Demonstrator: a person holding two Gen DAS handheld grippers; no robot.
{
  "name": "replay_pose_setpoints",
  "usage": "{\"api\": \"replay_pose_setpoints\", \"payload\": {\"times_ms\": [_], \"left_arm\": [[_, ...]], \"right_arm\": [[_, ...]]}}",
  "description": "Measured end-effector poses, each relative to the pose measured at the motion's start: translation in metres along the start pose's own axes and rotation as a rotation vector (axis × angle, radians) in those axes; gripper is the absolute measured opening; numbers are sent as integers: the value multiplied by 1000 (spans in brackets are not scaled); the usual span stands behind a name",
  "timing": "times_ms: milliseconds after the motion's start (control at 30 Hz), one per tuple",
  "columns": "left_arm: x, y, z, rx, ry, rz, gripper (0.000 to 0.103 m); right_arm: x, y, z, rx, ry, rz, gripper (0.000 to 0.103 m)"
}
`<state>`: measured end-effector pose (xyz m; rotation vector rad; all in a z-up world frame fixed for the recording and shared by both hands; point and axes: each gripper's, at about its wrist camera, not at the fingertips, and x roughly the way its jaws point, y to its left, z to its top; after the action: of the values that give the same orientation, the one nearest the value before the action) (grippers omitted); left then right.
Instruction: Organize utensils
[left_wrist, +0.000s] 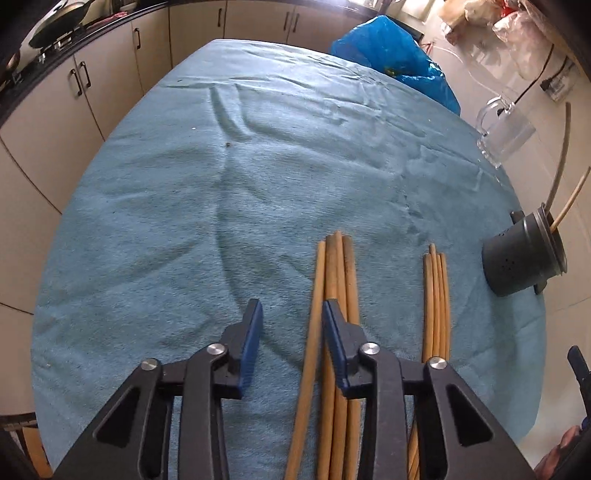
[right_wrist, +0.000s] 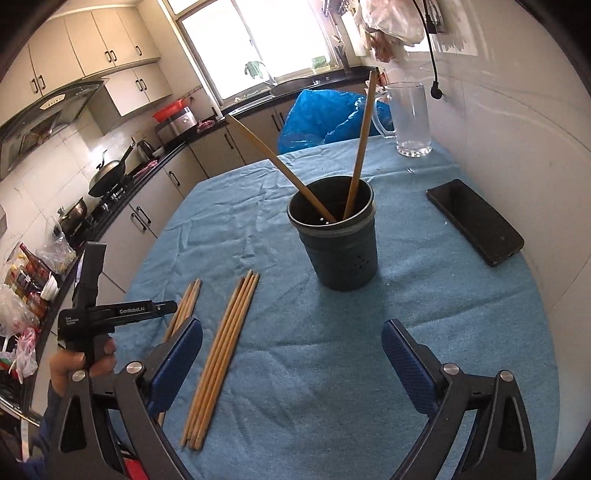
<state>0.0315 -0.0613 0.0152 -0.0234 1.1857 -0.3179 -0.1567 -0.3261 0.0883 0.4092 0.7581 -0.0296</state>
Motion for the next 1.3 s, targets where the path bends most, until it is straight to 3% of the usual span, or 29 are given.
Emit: {"api": "replay_pose_setpoints", "payload": {"times_ms": [200, 367, 600, 633, 700, 733, 800, 867, 1000, 1300], "left_arm": [[0, -17, 4, 48, -11, 0, 31], [11, -24, 9, 70, -24, 65, 26], [4, 3, 6, 23, -34, 90, 25], [2, 11, 5, 5, -35, 71, 24], [-1, 22, 3, -21, -35, 39, 18], [-2, 27, 2, -31, -39, 36, 13], [-3, 31, 1, -35, -46, 35, 12], [-3, 33, 0, -35, -48, 31, 12], [-4, 37, -1, -40, -49, 28, 12], [-13, 64, -4, -88, -44, -31, 9]], "right_arm": [[5, -3, -2, 14, 11, 3, 99], [6, -3, -3, 9, 16, 6, 99], [9, 0, 0, -8, 26, -7, 99], [12, 3, 2, -17, 34, -6, 97], [22, 12, 6, -35, 68, 9, 78], [27, 16, 8, -39, 84, 17, 75], [41, 28, 13, -47, 114, 32, 64], [56, 40, 17, -68, 137, 37, 60], [95, 58, 27, -75, 213, 30, 30], [166, 61, 38, -15, 363, -35, 18]]}}
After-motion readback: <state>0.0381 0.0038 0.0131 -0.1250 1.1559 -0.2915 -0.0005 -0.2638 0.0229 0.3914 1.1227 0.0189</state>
